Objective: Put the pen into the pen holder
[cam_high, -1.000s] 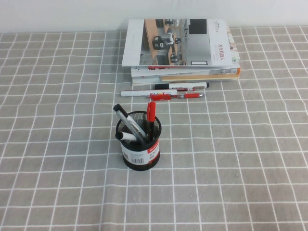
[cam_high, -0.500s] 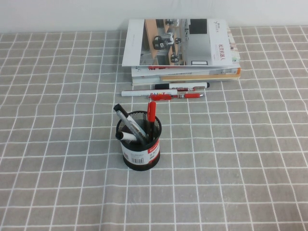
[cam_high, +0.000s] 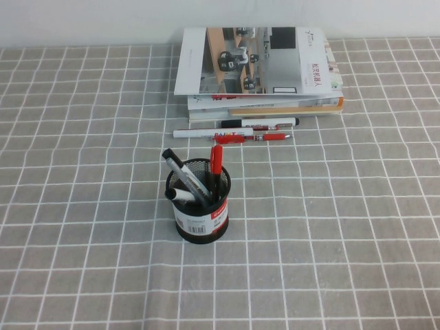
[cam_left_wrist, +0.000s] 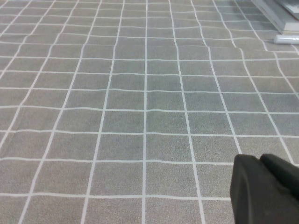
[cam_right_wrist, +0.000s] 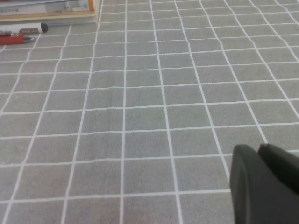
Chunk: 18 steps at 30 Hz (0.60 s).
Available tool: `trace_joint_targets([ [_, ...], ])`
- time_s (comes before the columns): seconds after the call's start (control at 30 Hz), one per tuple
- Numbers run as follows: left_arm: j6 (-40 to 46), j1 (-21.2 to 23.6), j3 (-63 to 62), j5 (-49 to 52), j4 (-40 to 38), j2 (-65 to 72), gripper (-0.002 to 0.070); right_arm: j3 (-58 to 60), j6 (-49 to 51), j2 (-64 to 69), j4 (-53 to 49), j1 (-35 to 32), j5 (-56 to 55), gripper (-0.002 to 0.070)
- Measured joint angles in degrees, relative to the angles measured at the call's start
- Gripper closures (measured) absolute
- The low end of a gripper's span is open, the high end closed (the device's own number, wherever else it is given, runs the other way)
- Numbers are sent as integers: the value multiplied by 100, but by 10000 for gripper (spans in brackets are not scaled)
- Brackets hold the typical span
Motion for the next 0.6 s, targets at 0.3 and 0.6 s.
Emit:
trace_joint_targets([
  [0.3,0,0,0,0,0,0,678,0,-33,0,142,0,0,689],
  [0.6,0,0,0,0,0,0,678,0,-33,0,151,0,0,688],
])
